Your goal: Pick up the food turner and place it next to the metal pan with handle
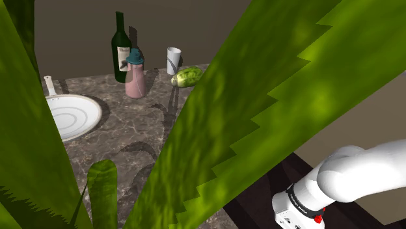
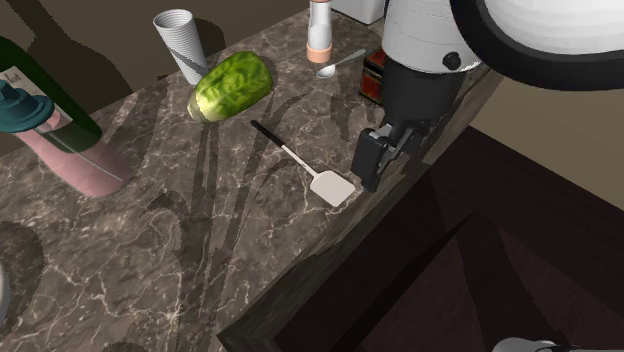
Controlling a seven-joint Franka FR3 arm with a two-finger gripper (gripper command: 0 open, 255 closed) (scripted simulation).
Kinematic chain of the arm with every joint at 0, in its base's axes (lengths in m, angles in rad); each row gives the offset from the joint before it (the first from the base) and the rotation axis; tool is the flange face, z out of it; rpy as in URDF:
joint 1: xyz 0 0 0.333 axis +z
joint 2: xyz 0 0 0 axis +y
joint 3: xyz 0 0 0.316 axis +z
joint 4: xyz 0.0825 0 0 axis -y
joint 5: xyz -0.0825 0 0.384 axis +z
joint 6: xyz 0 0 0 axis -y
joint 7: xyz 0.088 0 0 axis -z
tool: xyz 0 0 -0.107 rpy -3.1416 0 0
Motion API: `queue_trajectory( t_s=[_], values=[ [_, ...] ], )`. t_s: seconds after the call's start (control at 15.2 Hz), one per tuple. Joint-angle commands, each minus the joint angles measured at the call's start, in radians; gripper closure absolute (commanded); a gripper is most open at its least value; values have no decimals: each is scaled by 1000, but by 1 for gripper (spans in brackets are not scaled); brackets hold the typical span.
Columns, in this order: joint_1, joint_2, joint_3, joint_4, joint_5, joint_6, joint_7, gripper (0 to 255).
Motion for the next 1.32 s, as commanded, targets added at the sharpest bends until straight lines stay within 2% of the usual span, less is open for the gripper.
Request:
queue_trajectory(
  t_s=[0.0,0.46,0.92,1.25],
  values=[
    [0,70,10,28,-8,64,7,0],
    [2,310,39,155,-53,247,47,0],
    [14,555,49,345,-128,366,103,0],
    [16,589,47,330,-134,415,107,0]
  ],
)
